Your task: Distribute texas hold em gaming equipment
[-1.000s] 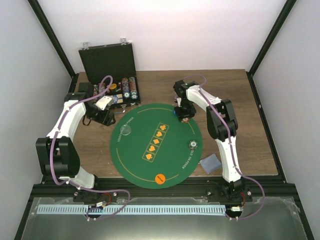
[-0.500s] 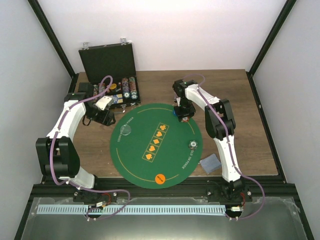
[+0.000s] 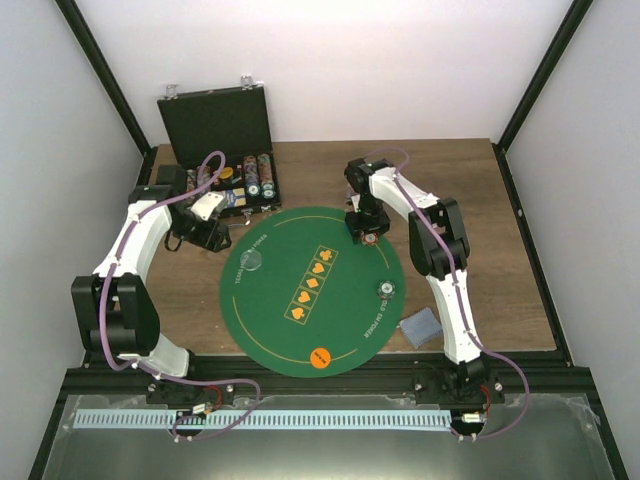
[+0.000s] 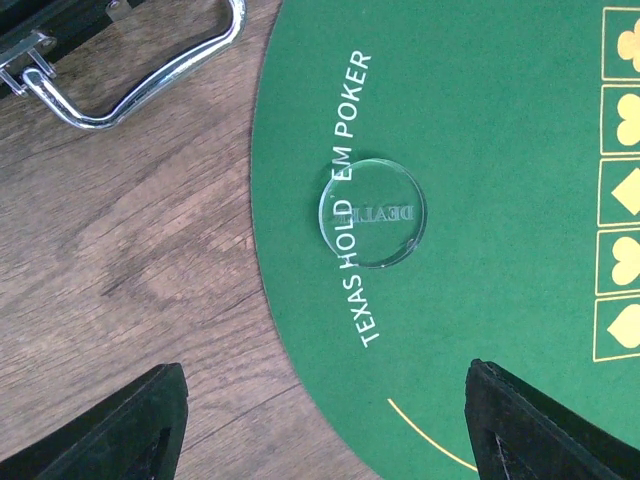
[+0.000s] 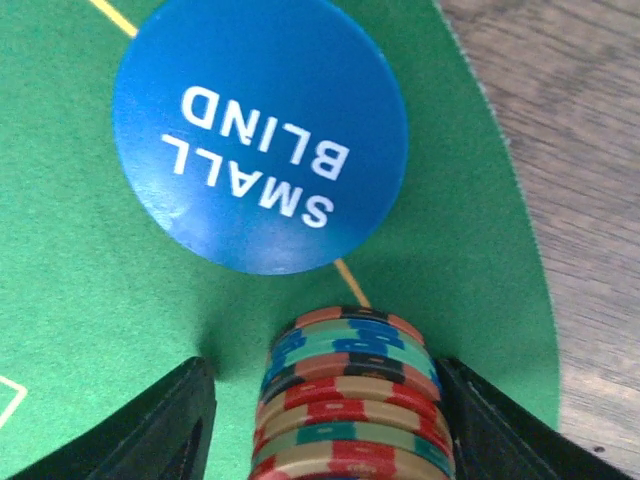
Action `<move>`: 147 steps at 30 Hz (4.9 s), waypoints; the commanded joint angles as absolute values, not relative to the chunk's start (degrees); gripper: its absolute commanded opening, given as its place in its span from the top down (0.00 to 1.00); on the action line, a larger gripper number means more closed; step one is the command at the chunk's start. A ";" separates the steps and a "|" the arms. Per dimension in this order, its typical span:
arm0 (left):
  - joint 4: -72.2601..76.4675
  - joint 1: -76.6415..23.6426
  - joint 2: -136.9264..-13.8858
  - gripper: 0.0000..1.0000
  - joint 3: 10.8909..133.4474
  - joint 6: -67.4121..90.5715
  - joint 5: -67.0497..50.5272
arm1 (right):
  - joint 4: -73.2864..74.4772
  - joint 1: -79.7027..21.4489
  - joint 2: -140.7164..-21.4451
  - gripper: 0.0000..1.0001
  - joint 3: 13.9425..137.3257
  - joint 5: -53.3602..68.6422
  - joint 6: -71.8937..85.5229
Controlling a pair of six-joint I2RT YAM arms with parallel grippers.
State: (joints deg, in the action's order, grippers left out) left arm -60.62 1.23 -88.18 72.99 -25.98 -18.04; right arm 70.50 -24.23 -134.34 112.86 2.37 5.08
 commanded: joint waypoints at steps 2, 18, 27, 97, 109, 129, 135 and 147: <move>-61.00 1.08 -86.02 0.22 72.80 -26.84 -18.06 | 66.13 -23.73 -138.31 0.34 116.58 3.09 3.91; -62.49 1.13 -82.95 0.20 72.40 -27.47 -19.13 | 65.06 -23.82 -126.31 0.00 119.36 3.26 4.93; -62.33 1.02 -81.20 0.20 72.76 -26.46 -19.15 | 56.54 -23.81 -114.61 0.00 106.27 0.89 14.46; -61.26 0.92 -83.76 0.19 73.22 -27.61 -19.64 | 50.22 -25.75 -124.70 0.34 99.31 -0.44 19.82; -61.47 0.95 -83.33 0.19 73.63 -27.27 -19.75 | 60.64 -27.58 -107.18 0.14 95.15 3.07 13.70; -61.78 0.81 -81.49 0.19 72.69 -27.26 -20.42 | 57.99 -33.29 -97.78 0.00 62.62 -1.40 20.82; -61.60 0.80 -81.71 0.19 72.69 -27.18 -20.07 | 52.68 -31.67 -99.54 0.09 59.69 1.67 18.43; -61.45 0.82 -82.11 0.19 73.00 -27.07 -19.84 | 50.29 -30.96 -100.44 0.42 58.45 2.97 17.65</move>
